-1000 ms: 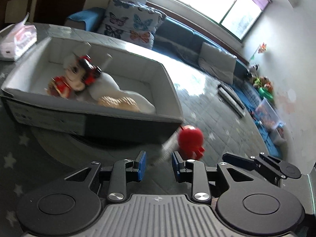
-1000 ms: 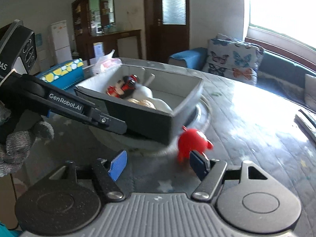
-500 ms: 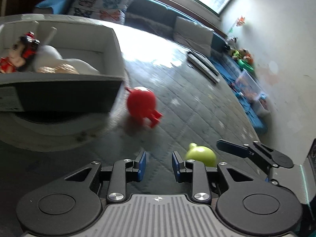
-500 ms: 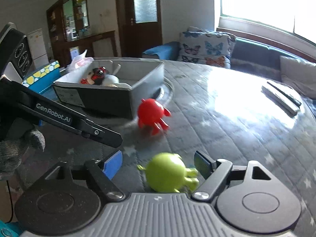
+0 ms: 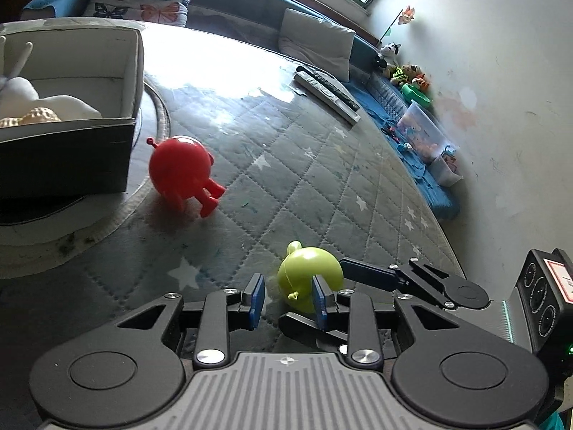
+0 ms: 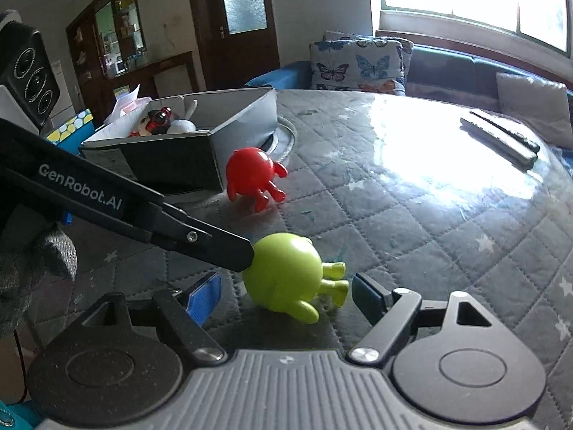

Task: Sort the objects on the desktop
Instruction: 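Close both grippers on the lime-green round toy, then lift the green toy with both grippers and carry it over the shoebox, then lower the green toy into the shoebox and open both grippers, then move both grippers back to the red round toy, then close both grippers on the red round toy, then lift the red toy with both grippers and carry it over the shoebox, then lower the red toy into the shoebox and open both grippers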

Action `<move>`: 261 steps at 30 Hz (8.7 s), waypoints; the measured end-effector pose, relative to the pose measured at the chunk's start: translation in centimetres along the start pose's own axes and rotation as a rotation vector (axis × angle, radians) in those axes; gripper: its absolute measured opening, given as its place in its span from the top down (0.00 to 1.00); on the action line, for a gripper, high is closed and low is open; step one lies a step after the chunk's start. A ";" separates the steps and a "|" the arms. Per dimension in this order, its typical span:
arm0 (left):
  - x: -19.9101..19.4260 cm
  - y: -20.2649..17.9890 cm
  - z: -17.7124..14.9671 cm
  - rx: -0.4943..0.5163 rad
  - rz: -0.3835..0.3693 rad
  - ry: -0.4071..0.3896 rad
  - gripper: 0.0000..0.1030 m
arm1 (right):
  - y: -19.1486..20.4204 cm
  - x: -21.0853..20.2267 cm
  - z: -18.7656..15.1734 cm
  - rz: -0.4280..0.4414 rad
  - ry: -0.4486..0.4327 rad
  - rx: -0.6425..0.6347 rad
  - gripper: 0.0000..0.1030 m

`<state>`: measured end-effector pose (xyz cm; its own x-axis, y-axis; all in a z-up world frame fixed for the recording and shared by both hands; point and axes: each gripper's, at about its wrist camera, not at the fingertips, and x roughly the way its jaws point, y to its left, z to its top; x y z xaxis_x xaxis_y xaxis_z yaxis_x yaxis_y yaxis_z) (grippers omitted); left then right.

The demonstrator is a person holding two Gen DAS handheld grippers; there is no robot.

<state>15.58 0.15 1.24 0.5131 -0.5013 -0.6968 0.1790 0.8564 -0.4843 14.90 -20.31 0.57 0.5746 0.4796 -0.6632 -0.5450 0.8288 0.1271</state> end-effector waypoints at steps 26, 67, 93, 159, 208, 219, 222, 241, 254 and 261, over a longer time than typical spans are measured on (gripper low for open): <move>2.0 -1.5 1.4 0.036 -0.037 0.028 0.62 | -1.3 0.7 -0.5 0.008 -0.018 0.073 0.35; -9.8 10.7 8.0 -0.194 0.036 -0.327 0.59 | 9.7 7.9 14.5 0.164 -0.108 -0.271 0.36; -6.8 13.3 7.1 -0.260 0.065 -0.264 0.62 | 9.2 9.9 13.2 0.153 -0.079 -0.256 0.34; -0.5 7.4 3.7 -0.212 0.086 -0.137 0.62 | 2.5 9.5 6.5 0.125 0.004 -0.108 0.47; -6.5 6.1 -0.5 -0.089 -0.017 -0.186 0.62 | 7.4 4.0 2.7 0.167 0.002 -0.169 0.51; -11.4 7.2 1.8 -0.091 -0.002 -0.349 0.64 | 10.7 4.7 8.6 0.195 -0.087 -0.268 0.54; -12.4 8.3 2.9 -0.101 0.015 -0.390 0.64 | 11.7 5.2 10.3 0.203 -0.111 -0.297 0.54; -11.5 17.8 8.0 -0.230 0.121 -0.416 0.64 | 15.7 16.2 16.3 0.265 -0.040 -0.293 0.54; -11.7 18.7 7.2 -0.266 0.158 -0.405 0.64 | 16.3 16.6 15.2 0.246 -0.009 -0.319 0.50; -11.8 18.6 6.7 -0.274 0.170 -0.400 0.64 | 16.4 15.8 15.1 0.237 -0.019 -0.317 0.42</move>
<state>18.46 22.87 4.00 0.8067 -0.2254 -0.5463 -0.1339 0.8307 -0.5404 24.26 5.19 3.25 0.4196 0.6548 -0.6287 -0.8237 0.5657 0.0395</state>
